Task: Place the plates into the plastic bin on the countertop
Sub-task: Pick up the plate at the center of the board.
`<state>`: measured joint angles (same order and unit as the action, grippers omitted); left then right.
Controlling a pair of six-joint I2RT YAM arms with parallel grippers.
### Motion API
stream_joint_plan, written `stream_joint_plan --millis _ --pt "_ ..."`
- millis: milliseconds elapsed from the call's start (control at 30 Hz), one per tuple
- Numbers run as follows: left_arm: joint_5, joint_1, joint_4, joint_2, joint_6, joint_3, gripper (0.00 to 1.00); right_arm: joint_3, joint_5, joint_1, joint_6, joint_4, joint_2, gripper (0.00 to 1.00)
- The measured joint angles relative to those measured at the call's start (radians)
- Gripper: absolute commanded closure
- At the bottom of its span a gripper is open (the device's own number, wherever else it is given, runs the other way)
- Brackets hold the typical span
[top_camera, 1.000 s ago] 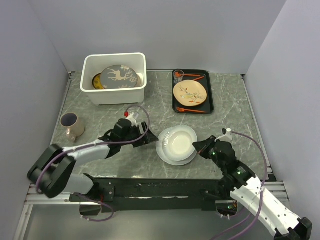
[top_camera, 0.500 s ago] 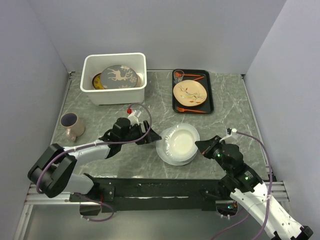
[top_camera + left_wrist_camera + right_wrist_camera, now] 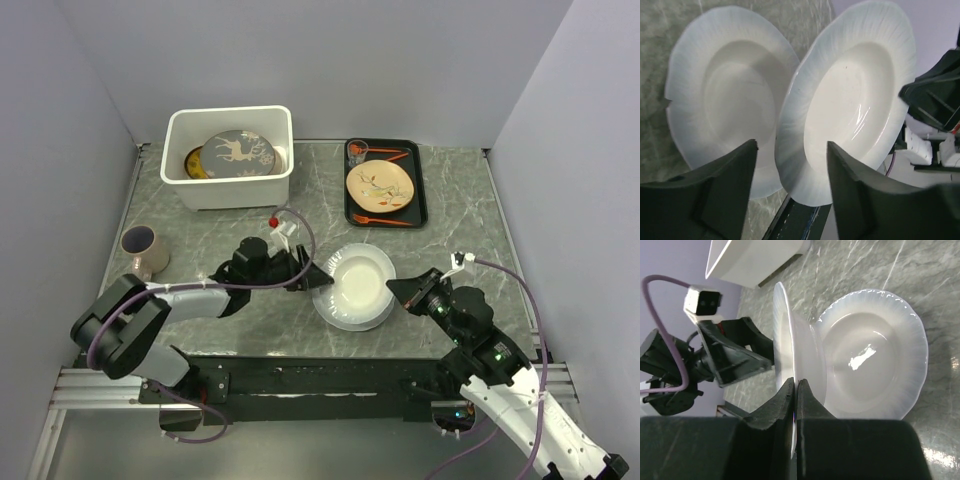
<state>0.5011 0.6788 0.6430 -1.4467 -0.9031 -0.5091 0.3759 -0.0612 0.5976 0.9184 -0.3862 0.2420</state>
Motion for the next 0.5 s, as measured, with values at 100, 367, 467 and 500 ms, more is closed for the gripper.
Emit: stream_joint_plan --millis 100,367,467,500 --pt "0.003 0.039 0.014 -0.041 -0.007 -0.015 0.77 0.0 0.008 0.0 0.0 0.012 0.007 1.0" --pt "0.044 0.03 0.113 -0.06 -0.113 -0.019 0.99 0.002 -0.039 -0.011 -0.031 -0.025 0.008 0.83" --pt "0.04 0.032 0.099 -0.045 -0.111 -0.019 0.99 0.007 -0.045 -0.011 -0.029 -0.029 0.023 0.65" --pt "0.036 0.034 0.092 -0.032 -0.103 -0.019 0.99 0.009 -0.049 -0.011 -0.026 -0.034 0.038 0.61"
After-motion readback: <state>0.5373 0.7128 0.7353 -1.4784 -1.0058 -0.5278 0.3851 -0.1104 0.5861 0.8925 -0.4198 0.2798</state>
